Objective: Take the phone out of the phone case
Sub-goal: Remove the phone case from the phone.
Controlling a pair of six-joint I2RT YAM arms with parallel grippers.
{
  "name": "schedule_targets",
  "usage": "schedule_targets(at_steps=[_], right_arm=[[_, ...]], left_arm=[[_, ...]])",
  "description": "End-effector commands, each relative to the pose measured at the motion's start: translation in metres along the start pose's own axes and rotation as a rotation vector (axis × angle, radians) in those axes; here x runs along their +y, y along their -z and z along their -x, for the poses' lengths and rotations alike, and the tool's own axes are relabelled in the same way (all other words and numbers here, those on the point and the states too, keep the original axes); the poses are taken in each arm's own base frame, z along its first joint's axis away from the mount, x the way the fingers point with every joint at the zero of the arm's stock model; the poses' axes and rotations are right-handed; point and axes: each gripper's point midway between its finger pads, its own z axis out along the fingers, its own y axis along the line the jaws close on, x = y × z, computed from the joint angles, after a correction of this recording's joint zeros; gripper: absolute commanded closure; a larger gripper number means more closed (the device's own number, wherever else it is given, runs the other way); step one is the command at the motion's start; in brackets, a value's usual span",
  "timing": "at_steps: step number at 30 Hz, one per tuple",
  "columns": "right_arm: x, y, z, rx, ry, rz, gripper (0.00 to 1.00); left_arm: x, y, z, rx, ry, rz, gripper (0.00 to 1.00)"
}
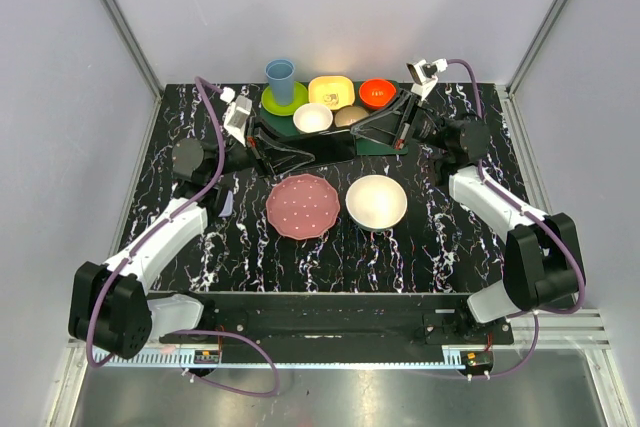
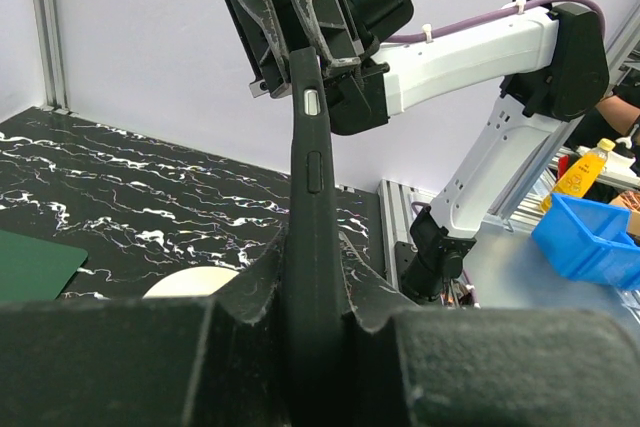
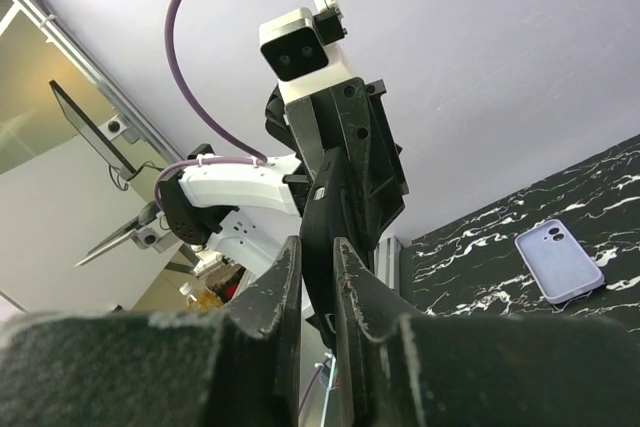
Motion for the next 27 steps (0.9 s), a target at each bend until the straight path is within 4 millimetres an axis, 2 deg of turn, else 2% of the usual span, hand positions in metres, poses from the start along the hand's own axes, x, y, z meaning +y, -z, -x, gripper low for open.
schedule_targets(at_steps=[1,27], right_arm=[[0.008,-0.003,0.006,-0.041,-0.050,0.008,1.00],[-0.001,0.002,0.003,-0.102,-0.255,-0.078,1.00]], left_arm=[[-0.041,-0.007,0.006,0.057,-0.147,-0.181,1.00],[-0.071,-0.002,0.001,0.129,-0.234,-0.316,1.00]])
